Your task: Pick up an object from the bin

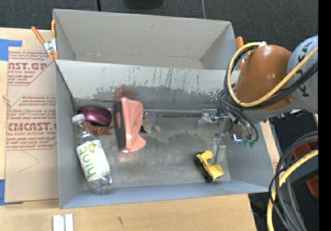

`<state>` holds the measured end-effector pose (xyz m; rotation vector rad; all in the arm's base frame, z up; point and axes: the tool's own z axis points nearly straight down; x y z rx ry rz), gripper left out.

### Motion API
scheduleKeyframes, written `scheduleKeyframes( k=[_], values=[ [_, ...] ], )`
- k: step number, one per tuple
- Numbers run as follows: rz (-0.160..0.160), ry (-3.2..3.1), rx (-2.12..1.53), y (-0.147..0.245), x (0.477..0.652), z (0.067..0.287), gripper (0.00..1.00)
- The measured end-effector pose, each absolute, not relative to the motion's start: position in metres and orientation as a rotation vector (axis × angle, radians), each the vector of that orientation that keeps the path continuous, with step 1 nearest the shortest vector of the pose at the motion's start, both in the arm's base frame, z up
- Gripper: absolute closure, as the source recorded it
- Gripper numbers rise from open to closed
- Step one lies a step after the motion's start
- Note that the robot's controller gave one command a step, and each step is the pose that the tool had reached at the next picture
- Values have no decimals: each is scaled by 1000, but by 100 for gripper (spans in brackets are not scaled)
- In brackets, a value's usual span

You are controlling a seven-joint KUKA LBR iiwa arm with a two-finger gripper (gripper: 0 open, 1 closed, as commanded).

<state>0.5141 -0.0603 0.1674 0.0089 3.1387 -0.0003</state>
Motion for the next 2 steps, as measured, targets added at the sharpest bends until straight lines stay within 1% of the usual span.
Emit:
scheduleKeyframes(
  k=[1,2],
  values=[
    [-1,3135,39,-70,505,108,0],
    [1,3138,145,-86,510,69,100]
  ],
)
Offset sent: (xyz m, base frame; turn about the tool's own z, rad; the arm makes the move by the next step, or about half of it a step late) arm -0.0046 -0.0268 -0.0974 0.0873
